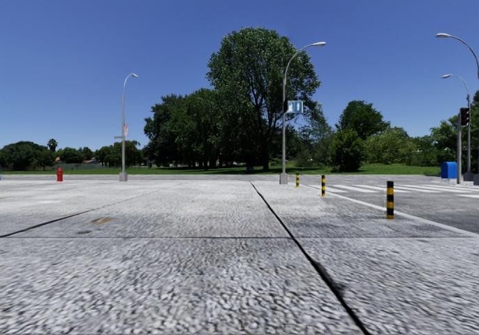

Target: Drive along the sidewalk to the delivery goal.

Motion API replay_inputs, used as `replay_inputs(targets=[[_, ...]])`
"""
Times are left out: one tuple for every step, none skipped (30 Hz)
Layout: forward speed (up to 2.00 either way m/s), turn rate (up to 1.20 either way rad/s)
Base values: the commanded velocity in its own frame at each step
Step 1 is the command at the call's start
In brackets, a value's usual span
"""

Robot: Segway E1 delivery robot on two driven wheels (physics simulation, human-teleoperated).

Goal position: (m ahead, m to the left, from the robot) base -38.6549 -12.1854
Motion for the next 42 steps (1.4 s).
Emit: replay_inputs(targets=[[2.0,0.0],[2.0,0.0],[2.0,0.0],[2.0,0.0],[2.0,0.0],[2.0,0.0],[2.0,0.0],[2.0,0.0],[2.0,0.0],[2.0,0.0],[2.0,0.0],[2.0,0.0],[2.0,0.0],[2.0,0.0],[2.0,0.0],[2.0,0.0],[2.0,0.0],[2.0,0.0],[2.0,0.0],[2.0,0.0],[2.0,0.0],[2.0,0.0],[2.0,0.0],[2.0,0.0],[2.0,0.0],[2.0,0.0],[2.0,0.0],[2.0,0.0],[2.0,0.0],[2.0,0.0],[2.0,0.0],[2.0,0.0],[2.0,0.0],[2.0,0.0],[2.0,0.0],[2.0,0.0],[2.0,0.0],[2.0,0.0],[2.0,0.0],[2.0,0.0],[2.0,0.0],[2.0,0.0]])
